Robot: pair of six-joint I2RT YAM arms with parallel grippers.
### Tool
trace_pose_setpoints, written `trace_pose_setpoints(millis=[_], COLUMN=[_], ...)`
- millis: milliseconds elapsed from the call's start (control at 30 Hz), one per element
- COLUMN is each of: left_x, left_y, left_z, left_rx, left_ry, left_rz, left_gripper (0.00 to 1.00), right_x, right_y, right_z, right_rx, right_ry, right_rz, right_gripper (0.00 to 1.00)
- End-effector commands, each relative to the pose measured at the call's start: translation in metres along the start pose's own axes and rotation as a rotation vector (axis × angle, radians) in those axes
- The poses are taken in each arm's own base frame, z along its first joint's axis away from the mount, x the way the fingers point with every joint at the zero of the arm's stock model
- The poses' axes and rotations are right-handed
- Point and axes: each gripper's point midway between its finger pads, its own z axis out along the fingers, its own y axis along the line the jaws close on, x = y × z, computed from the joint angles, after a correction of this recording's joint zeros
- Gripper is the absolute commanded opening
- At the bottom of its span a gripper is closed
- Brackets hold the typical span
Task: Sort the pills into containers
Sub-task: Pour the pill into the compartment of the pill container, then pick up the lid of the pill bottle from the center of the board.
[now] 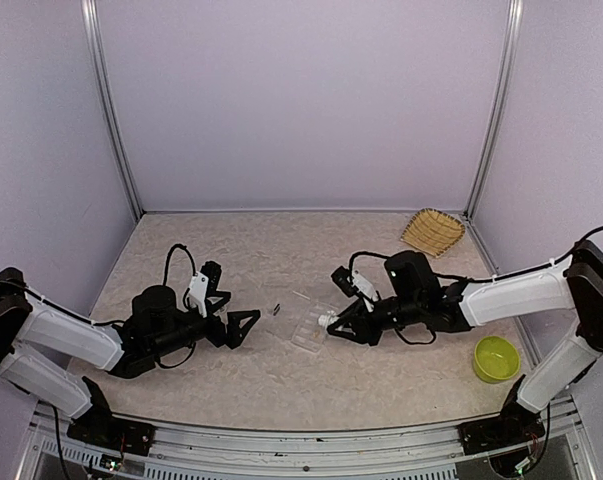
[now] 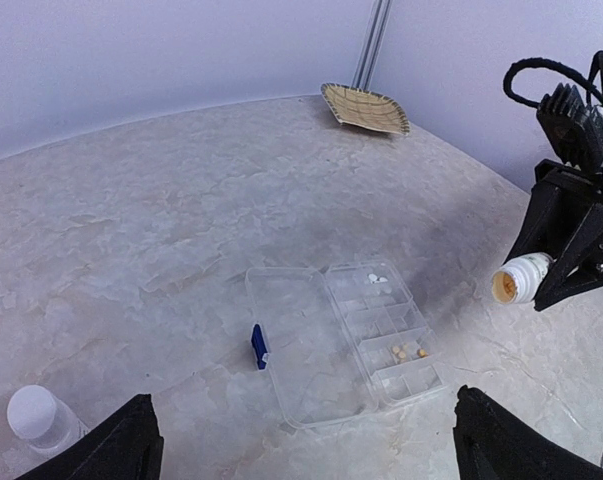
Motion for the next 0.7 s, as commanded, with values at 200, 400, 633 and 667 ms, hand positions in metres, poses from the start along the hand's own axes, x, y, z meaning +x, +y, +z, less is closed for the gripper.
trace_pose_setpoints(millis=[200, 400, 633, 667], left_x=[-0.006, -0.006, -0.006, -0.006], left_y=[0.001, 0.001, 0.001, 0.001], left_z=[-0.002, -0.001, -0.002, -0.002], left_rx=[0.003, 0.004, 0.003, 0.002], left_ry=[-0.025, -0.024, -0.025, -0.025], left_rz=[-0.001, -0.003, -0.002, -0.002], left_gripper=[0.99, 0.99, 0.99, 0.99], right_x=[-0.050, -0.070, -0.078, -0.078], right_y=[0.024, 0.037, 0.052, 0.054], right_z=[-0.036, -0.064, -0.088, -0.092], right_rx=[-0.088, -0.124, -0.174, -0.182], right_ry=[-0.284, -0.431, -0.542, -0.556], right_rz=[-0.088, -0.133, -0.176, -0.184], right_gripper=[0.13, 0.13, 0.14, 0.14])
